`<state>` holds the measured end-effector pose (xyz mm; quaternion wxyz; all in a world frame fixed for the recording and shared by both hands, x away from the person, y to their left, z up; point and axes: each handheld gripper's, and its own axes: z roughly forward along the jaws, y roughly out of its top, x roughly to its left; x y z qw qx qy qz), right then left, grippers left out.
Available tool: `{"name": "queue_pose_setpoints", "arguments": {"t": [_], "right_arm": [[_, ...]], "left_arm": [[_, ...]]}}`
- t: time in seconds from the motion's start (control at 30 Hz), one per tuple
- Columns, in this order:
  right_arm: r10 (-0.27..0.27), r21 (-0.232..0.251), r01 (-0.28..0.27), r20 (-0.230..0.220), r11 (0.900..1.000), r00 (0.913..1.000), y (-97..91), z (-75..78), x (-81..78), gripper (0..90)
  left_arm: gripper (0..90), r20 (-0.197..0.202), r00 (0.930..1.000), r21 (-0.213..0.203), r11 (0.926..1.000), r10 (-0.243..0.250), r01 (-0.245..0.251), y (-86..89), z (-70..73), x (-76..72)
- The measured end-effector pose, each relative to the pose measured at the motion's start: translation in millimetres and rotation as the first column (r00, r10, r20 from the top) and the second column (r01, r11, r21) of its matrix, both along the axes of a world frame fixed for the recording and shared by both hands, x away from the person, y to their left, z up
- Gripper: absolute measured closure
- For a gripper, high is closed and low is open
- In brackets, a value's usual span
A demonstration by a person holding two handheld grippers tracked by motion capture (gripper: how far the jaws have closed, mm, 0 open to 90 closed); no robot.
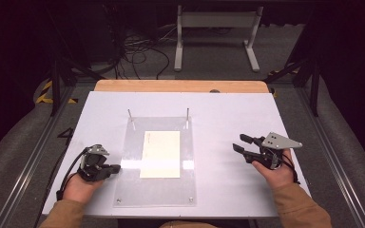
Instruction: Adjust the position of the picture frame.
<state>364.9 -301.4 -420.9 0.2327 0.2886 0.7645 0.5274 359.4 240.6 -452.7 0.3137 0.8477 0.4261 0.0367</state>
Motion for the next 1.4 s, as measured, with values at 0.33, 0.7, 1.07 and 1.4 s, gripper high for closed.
{"name": "queue_pose_setpoints", "arguments": {"t": [0.33, 0.7, 1.07, 1.4], "right_arm": [[-0.004, -0.003, 0.004, -0.001, 1.0000, 1.0000, 0.7, 0.5, -2.0, 51.0], [-0.020, -0.005, 0.020, -0.010, 0.9998, 0.9998, -5.2, -0.8, -6.3, 51.4], [-0.036, -0.006, 0.036, -0.013, 0.9993, 0.9993, -9.1, -1.1, -10.3, 51.7], [-0.028, -0.007, 0.028, -0.018, 0.9996, 0.9994, -6.8, -1.3, -9.7, 52.1]], "left_arm": [[89.8, 0.020, 0.9995, -0.028, 0.9993, -0.023, 0.024, -10.7, -2.5, 4.2], [89.9, 0.066, 0.9961, 0.011, 0.9982, -0.059, 0.058, -38.1, -1.7, 17.8], [89.9, 0.092, 0.9934, 0.008, 0.9976, -0.069, 0.068, -57.4, -2.5, 33.3], [89.9, 0.098, 0.9925, -0.008, 0.9972, -0.073, 0.074, -74.1, -3.0, 46.0]]}}
